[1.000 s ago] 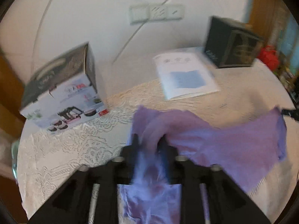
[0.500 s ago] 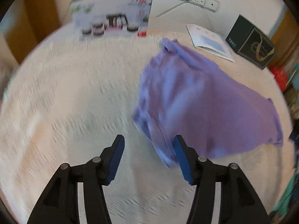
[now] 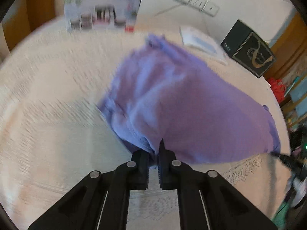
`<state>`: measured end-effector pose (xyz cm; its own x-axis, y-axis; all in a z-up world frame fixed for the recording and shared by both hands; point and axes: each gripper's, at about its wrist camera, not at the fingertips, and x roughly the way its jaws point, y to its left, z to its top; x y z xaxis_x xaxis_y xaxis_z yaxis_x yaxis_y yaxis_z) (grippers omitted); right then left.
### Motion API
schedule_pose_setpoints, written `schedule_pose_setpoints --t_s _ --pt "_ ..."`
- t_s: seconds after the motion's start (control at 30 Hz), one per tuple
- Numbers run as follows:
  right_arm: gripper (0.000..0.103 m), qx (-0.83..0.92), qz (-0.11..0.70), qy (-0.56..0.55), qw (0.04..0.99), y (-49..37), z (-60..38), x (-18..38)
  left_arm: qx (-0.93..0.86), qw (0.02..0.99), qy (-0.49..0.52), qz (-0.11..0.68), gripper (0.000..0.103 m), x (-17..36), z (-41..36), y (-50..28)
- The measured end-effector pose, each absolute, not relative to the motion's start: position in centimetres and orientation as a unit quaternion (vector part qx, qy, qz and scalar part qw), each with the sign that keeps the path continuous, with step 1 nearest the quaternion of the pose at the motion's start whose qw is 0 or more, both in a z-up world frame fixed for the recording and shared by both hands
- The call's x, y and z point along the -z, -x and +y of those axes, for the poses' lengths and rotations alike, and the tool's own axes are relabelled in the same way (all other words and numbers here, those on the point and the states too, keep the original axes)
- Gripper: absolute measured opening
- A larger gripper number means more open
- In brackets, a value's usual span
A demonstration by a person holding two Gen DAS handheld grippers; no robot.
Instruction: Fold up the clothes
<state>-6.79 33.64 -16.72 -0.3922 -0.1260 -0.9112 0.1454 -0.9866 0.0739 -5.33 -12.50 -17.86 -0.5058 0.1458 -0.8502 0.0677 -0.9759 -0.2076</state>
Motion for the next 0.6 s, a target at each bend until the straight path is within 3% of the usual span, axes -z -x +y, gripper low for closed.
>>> schedule_pose_setpoints --t_s 0.2,0.33,0.53,0.57,0.6 --pt "0.007 0.863 0.044 -0.497 0.083 3.7 35.0 9.6 -0.872 0.030 0.482 -0.076 0.005 12.8 -13.7 1.0" --pt "0.009 0.811 0.045 -0.574 0.103 -0.2 35.9 11.2 -0.842 0.021 0.535 -0.064 0.009 15.3 -13.9 -2.7" --pt "0.014 0.764 0.002 -0.645 0.025 -4.5 40.7 15.1 -0.790 -0.033 0.607 -0.073 0.019 19.6 -15.2 -7.6" --pt "0.019 0.770 -0.010 -0.638 0.018 -4.6 41.3 14.7 -0.794 -0.042 0.602 -0.079 0.019 19.1 -15.8 -7.8" --pt "0.037 0.780 -0.019 -0.626 0.016 -4.3 41.6 14.0 -0.799 -0.049 0.593 -0.083 0.020 18.4 -16.3 -7.8"
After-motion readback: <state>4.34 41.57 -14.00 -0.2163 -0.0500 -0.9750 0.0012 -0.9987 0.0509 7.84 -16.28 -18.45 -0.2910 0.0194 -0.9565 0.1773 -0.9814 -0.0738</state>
